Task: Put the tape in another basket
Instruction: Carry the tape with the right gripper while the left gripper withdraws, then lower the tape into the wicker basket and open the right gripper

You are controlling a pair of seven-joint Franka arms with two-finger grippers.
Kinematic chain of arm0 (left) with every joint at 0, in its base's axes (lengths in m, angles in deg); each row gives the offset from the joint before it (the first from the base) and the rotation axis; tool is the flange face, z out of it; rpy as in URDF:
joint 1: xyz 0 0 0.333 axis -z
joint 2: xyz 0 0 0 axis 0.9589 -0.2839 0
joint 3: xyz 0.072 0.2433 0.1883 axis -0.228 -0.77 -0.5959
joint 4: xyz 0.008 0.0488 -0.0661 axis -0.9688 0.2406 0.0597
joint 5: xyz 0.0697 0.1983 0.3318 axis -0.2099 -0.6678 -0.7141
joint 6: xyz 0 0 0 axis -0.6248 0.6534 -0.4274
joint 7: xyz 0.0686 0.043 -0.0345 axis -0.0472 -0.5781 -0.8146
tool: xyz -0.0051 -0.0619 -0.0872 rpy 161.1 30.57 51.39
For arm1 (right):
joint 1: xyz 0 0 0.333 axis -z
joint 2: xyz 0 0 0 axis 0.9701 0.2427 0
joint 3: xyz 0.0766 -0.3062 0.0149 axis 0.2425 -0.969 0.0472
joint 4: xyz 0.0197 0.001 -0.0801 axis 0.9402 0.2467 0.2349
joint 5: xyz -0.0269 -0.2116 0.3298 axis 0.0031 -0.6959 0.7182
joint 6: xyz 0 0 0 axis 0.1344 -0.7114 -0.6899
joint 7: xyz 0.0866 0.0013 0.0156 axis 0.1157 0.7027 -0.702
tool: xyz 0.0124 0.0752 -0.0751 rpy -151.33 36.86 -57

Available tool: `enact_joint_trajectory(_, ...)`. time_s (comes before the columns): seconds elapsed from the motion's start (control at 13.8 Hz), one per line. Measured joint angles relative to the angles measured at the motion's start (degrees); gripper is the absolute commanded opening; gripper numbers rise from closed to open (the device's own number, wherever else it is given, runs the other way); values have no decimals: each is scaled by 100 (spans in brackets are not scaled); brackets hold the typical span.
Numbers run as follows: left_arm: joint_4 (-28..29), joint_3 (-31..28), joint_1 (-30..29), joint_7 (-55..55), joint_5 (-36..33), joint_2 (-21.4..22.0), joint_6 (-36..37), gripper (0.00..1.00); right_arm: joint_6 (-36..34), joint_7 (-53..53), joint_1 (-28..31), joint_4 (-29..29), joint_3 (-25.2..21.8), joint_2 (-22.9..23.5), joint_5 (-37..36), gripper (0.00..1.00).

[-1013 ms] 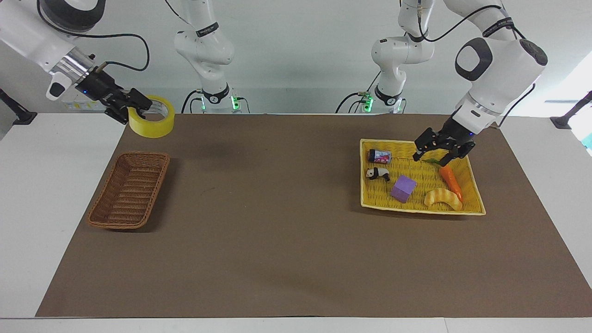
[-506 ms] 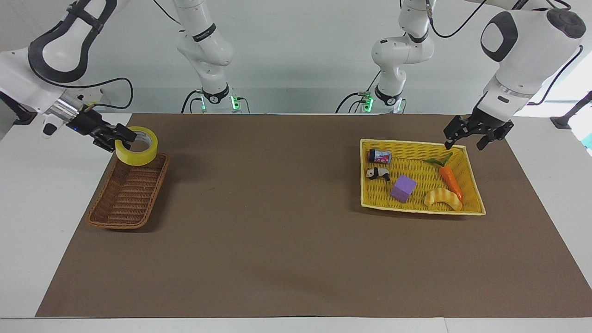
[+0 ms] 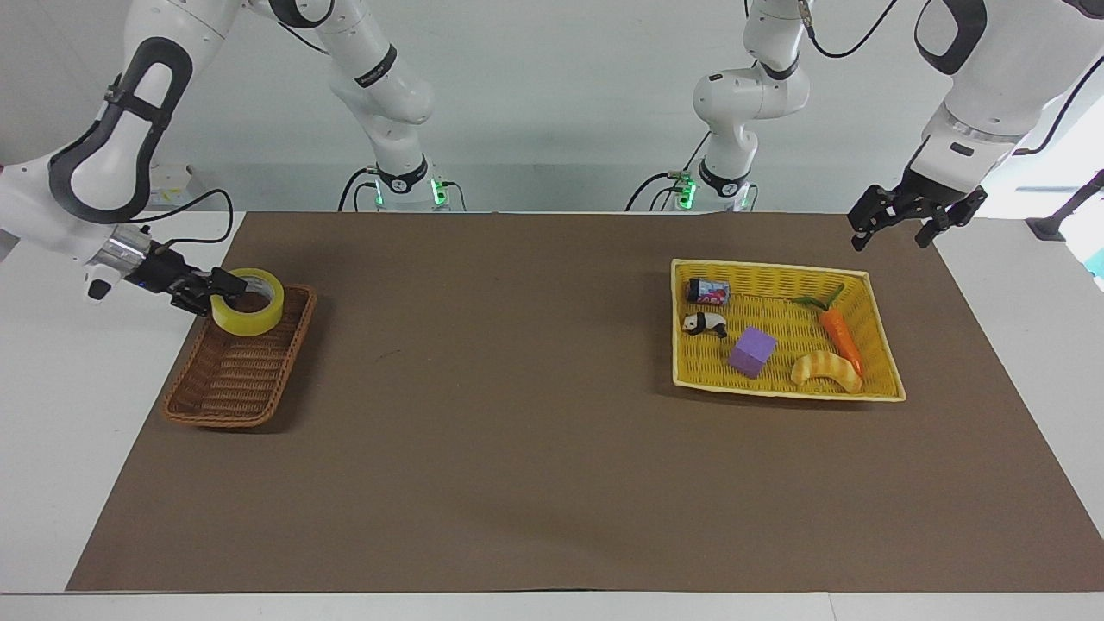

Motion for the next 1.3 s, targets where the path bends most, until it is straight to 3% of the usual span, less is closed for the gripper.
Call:
enact_joint_trajectory(0.58, -106, 17, 0, 0, 192, -30, 359, 100, 520, -366, -278, -420, 84, 625, -235, 0)
enact_joint_trajectory(0.65, -152, 26, 0, 0, 192, -43, 380, 100, 520, -370, -277, -443, 83, 625, -235, 20)
enact_joint_trajectory(0.72, -175, 40, 1, 0, 198, -44, 381, 100, 520, -370, -283, -462, 84, 625, -235, 62)
enact_joint_trajectory(0.8, -179, 51, 1, 0, 208, -45, 381, 100, 524, -372, -295, -470, 86, 625, -235, 94)
enact_joint_trajectory(0.87, -179, 56, 2, -1, 211, -45, 391, 100, 548, -390, -305, -468, 87, 627, -239, 100)
enact_joint_trajectory(1.3, -179, -2, -22, -16, 211, -45, 409, 100, 722, -695, -323, -475, 101, 640, -229, 100)
